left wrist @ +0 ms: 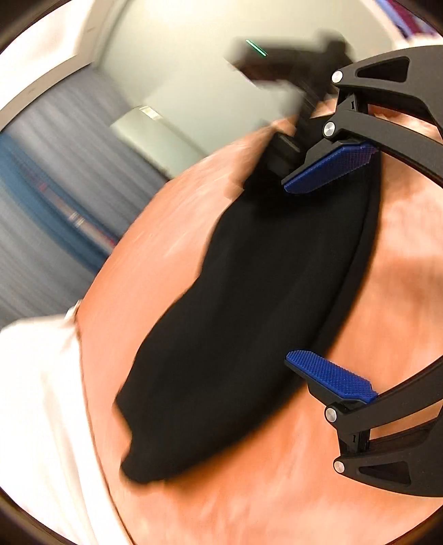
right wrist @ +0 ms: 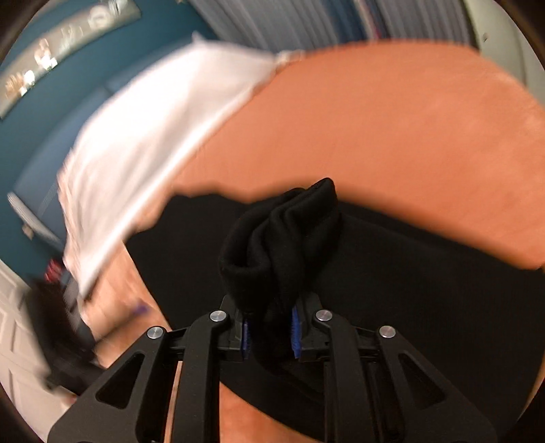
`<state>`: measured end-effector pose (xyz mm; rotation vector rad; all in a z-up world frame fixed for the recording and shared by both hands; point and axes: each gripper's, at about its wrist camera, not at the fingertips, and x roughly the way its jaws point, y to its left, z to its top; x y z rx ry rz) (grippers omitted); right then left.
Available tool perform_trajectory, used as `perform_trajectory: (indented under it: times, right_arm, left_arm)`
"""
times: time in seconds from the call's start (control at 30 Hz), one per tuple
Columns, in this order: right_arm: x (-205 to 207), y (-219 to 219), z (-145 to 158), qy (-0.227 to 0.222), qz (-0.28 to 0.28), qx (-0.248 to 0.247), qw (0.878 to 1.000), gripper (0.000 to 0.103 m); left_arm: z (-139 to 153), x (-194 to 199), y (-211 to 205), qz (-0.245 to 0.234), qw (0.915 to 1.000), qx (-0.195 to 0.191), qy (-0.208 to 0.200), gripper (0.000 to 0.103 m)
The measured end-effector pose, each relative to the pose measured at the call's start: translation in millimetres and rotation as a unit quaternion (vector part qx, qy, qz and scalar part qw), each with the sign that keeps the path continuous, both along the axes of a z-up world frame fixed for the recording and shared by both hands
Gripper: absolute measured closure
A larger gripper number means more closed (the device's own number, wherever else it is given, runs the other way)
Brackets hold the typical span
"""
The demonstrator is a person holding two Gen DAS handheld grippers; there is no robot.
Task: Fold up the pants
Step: 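Fold the pants in half, carrying the hem toward the waistband with the right tool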
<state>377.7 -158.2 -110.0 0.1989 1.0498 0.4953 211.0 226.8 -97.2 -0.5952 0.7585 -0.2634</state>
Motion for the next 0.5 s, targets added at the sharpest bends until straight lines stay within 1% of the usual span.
perform_trajectory:
  times: [0.03, 0.07, 0.1, 0.13, 0.2, 0.23, 0.27, 0.3, 0.33, 0.37, 0.4, 0.43, 0.5]
  right_arm:
    - [-9, 9, -14, 0.001, -0.003, -0.013, 1.0, 0.086]
    - [-11, 12, -17, -0.011, -0.005, -0.011, 1.0, 0.085]
    - [-12, 11, -16, -0.022, -0.007, -0.003, 1.0, 0.082]
    - [-9, 10, -14, -0.018, -0.009, 0.009, 1.0, 0.078]
    - [-9, 4, -3, -0.004, -0.017, 0.045, 0.999, 0.06]
    - [-15, 1, 2, -0.006, -0.025, 0.051, 0.998, 0.053]
    - [-22, -4, 13, -0.019, -0.03, 0.055, 0.998, 0.046]
    - [-28, -6, 22, -0.035, -0.033, 0.058, 0.997, 0.042]
    - [-36, -9, 32, -0.05, -0.037, 0.056, 0.996, 0.039]
    - [-45, -14, 40, -0.066, -0.043, 0.05, 0.996, 0.035]
    - [-53, -17, 46, -0.077, -0.048, 0.047, 0.995, 0.03]
    - [-62, -22, 50, -0.087, -0.055, 0.043, 0.994, 0.029]
    - [-77, -28, 52, -0.097, -0.065, 0.028, 0.993, 0.029]
  left_arm:
    - [0, 1, 15, 0.011, 0.9999, -0.008, 0.003, 0.012]
    - [-3, 3, 37, 0.03, 0.9992, -0.024, 0.007, 0.012]
    - [-5, 7, 52, 0.044, 0.9984, -0.033, 0.011, 0.012]
    - [-9, 10, 66, 0.058, 0.9974, -0.041, 0.016, 0.012]
    - [-17, 20, 88, 0.081, 0.9949, -0.052, 0.033, 0.012]
    - [-23, 26, 96, 0.091, 0.9933, -0.057, 0.042, 0.012]
    - [-27, 31, 100, 0.101, 0.9916, -0.059, 0.054, 0.012]
    - [-33, 39, 103, 0.114, 0.9888, -0.068, 0.069, 0.012]
    - [-40, 44, 107, 0.124, 0.985, -0.09, 0.079, 0.012]
    - [-45, 45, 110, 0.136, 0.9808, -0.109, 0.088, 0.012]
    - [-45, 43, 114, 0.146, 0.9785, -0.115, 0.089, 0.012]
    - [-43, 44, 114, 0.153, 0.9776, -0.117, 0.085, 0.012]
    - [-42, 53, 110, 0.142, 0.9782, -0.129, 0.079, 0.012]
